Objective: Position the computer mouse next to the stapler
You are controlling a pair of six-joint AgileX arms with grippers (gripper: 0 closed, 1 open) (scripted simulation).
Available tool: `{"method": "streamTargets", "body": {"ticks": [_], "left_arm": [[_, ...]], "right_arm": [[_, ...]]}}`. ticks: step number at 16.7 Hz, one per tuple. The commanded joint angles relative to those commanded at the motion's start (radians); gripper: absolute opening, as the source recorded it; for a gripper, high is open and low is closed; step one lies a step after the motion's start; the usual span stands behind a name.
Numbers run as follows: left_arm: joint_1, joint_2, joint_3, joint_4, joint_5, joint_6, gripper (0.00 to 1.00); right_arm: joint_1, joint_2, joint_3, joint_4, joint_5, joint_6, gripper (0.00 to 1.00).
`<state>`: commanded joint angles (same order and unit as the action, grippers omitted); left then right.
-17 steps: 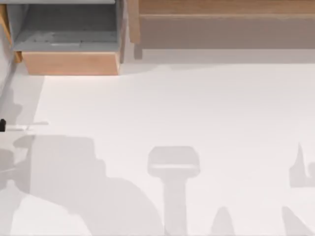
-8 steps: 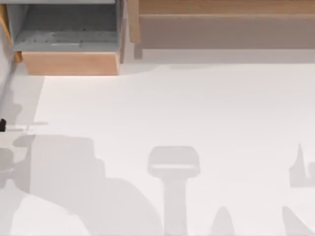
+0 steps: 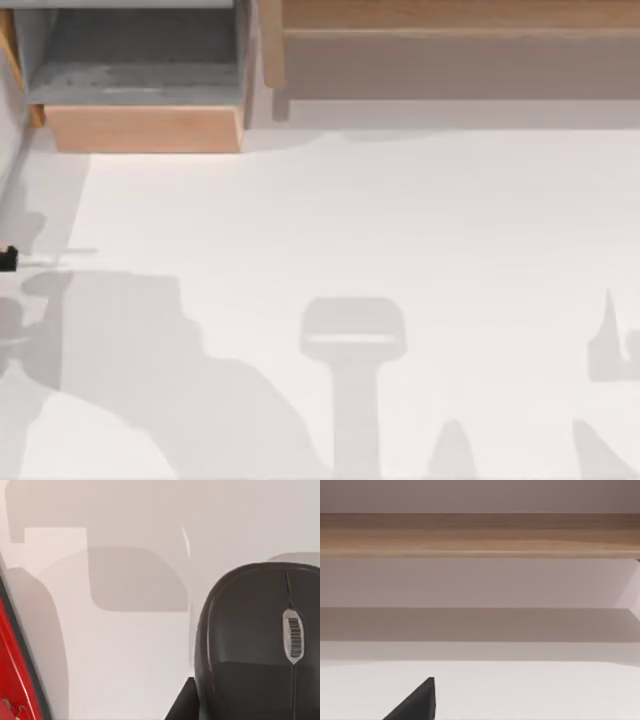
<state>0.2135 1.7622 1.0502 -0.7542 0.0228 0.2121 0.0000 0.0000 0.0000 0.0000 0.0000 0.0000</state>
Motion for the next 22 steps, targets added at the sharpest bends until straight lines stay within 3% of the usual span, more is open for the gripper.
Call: {"method": "streamTargets", "body": {"ticks": [5,18,22], "left_arm": [[0.000,0.004,-0.004,0.001,0.000,0.000,0.00],[0.000,0.004,-0.004,0.001,0.000,0.000,0.98],[0.000,0.004,-0.004,0.001,0.000,0.000,1.00]], "right_arm": [[0.000,0.000,0.000,0.000,0.000,0.000,1.00],[0.000,0.000,0.000,0.000,0.000,0.000,1.00],[0.000,0.000,0.000,0.000,0.000,0.000,1.00]]}}
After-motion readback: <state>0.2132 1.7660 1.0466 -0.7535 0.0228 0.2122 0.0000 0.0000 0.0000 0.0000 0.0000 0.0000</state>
